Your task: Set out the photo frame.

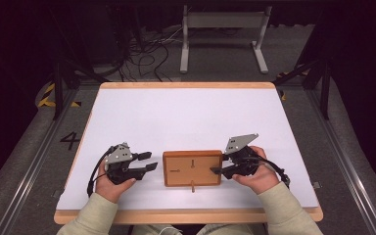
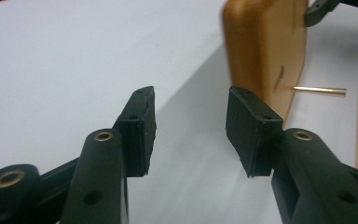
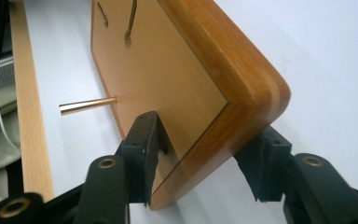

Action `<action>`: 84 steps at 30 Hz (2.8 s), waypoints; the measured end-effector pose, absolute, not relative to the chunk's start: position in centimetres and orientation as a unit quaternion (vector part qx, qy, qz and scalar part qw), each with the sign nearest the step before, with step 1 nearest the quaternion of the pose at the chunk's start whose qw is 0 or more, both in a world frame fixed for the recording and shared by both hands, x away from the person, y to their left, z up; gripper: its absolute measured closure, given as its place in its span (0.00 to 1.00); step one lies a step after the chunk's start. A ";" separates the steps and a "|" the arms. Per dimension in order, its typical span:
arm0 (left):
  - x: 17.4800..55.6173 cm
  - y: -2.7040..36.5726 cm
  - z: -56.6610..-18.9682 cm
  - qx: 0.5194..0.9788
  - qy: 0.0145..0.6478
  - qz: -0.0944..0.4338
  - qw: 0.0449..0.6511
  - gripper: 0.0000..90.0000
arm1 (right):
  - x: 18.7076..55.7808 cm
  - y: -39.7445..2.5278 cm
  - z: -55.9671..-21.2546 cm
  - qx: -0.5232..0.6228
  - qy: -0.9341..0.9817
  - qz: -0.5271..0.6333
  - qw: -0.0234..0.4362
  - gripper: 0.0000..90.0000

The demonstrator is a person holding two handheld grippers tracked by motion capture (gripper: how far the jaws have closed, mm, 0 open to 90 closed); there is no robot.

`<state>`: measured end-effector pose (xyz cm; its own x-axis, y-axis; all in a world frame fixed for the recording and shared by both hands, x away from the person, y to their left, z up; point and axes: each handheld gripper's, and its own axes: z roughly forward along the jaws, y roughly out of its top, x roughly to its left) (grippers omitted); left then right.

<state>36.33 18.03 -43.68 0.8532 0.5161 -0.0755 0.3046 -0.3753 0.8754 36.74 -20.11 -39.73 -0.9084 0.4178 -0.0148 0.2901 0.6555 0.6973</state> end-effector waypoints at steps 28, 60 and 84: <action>37.4 18.8 -44.4 0.816 0.278 0.086 0.499 0.55 | 32.8 -20.7 -38.5 0.149 0.927 0.330 0.093 0.68; 37.9 18.6 -44.4 0.813 0.281 0.083 0.504 0.54 | 31.6 -21.2 -40.4 0.159 0.948 0.273 0.043 0.76; 38.0 18.9 -44.4 0.812 0.288 0.088 0.499 0.53 | 32.2 -20.2 -42.4 0.149 0.949 0.278 0.018 1.00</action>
